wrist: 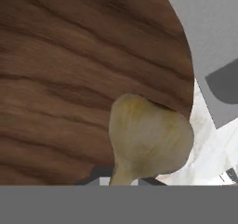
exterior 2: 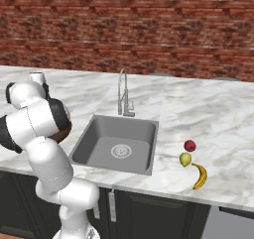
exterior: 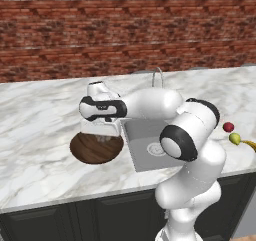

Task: There is a mixed pile of frozen fruits and vegetables on the counter. Locate all the frozen vegetables and place the items in a bowl on the counter. Take all the frozen fruits and defrost them in a running sink.

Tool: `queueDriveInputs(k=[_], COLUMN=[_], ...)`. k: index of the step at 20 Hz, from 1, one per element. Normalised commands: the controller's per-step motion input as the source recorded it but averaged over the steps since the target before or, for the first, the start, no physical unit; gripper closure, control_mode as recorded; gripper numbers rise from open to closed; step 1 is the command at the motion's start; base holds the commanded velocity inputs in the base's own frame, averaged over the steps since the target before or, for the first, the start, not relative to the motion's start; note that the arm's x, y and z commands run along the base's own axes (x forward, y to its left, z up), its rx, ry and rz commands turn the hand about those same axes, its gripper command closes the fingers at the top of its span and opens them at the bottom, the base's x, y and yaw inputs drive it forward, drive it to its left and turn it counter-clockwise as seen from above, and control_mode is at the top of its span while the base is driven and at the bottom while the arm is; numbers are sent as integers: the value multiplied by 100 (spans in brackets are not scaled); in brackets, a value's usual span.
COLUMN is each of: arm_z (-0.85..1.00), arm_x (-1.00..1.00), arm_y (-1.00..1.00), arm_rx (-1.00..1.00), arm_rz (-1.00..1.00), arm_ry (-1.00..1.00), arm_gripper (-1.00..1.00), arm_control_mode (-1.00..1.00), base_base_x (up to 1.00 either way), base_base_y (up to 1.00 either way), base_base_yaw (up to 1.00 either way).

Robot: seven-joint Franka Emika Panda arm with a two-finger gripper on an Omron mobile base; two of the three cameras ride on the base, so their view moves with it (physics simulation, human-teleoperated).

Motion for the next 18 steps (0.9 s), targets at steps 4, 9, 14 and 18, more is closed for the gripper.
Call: queueDriveInputs(k=[4,9,14,18], arm_z=[-42,-20,-13,-12], arm_x=[36,26,21,16], arm_y=[10,23,18,2], arm_rx=[-2,-1,0,1], arm_rz=[0,1,0,0], arm_ry=[-5,-4,-2,0], arm_gripper=[100,100,-100,-100], arm_control_mode=[-100,-100,-100,-100], base_base_x=[0,0,0,0], base_base_y=[0,0,0,0], base_base_yaw=[0,0,0,0])
